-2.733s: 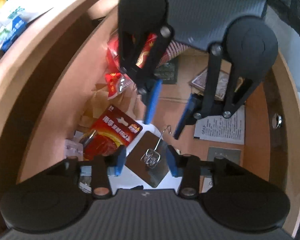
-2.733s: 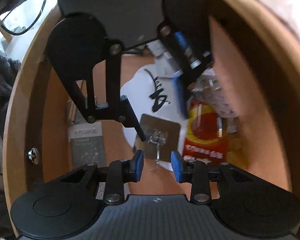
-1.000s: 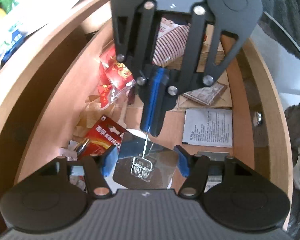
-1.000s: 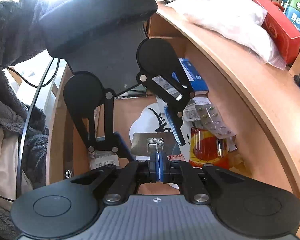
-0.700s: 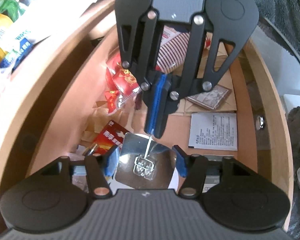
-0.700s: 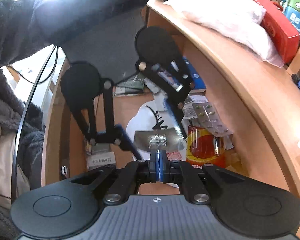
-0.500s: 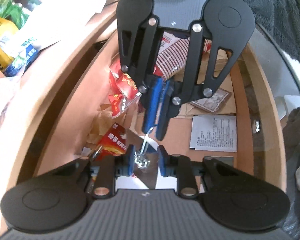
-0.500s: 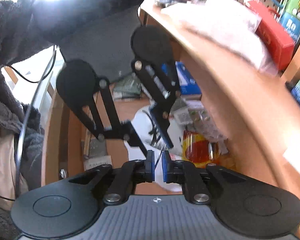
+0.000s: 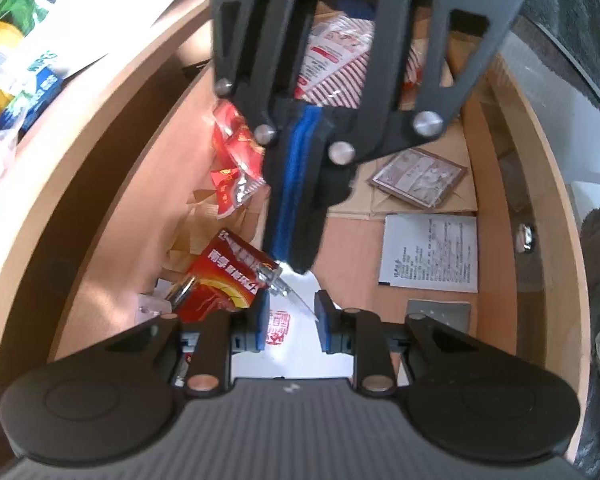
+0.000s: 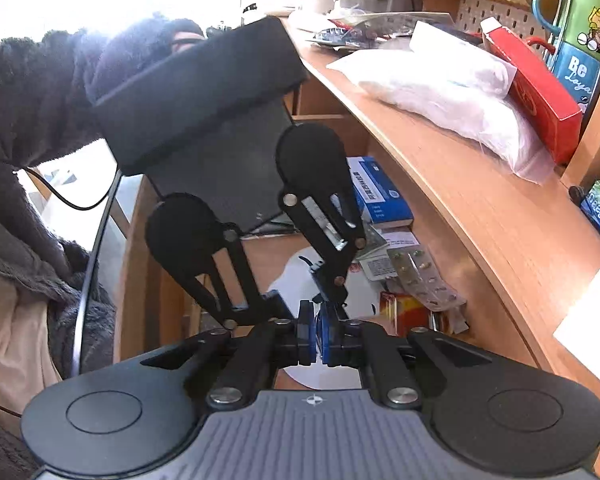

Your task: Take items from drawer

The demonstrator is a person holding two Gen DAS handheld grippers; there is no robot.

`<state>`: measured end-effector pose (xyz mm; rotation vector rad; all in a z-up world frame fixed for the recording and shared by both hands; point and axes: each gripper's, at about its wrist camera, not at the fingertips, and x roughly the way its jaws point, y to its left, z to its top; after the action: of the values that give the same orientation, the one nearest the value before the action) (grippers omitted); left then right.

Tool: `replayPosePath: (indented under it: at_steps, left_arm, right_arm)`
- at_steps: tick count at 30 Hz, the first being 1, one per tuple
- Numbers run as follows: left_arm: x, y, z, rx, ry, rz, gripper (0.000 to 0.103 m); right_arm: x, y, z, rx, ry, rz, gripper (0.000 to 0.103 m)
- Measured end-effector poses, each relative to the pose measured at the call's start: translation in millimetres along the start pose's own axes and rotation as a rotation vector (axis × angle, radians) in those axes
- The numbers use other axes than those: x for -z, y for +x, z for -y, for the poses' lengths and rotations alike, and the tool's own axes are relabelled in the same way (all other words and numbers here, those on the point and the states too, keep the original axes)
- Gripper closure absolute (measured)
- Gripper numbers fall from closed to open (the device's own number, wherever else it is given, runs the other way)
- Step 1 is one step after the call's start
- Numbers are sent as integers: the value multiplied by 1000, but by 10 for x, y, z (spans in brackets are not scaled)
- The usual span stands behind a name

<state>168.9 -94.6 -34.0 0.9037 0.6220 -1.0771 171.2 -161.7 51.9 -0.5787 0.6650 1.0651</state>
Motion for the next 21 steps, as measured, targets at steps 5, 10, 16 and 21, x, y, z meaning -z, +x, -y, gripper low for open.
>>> replayPosePath:
  at_steps: [5,10,16,21]
  left_arm:
    - [-9,29,-100,3,-60,-13,97]
    - [-24,-26,-98,-42,-64,5,102]
    - [-58,-113,-73,-95,-43,-1,103]
    - [-60,-247,-23,-130,-9,-10,103]
  right_arm:
    - [-91,27,75,19,5,1,99]
    - [-192,42,138,23,6,13,98]
    - [-88,-88,31,41,-10,45,97]
    - [211,-117,-183,79,-27,56,93]
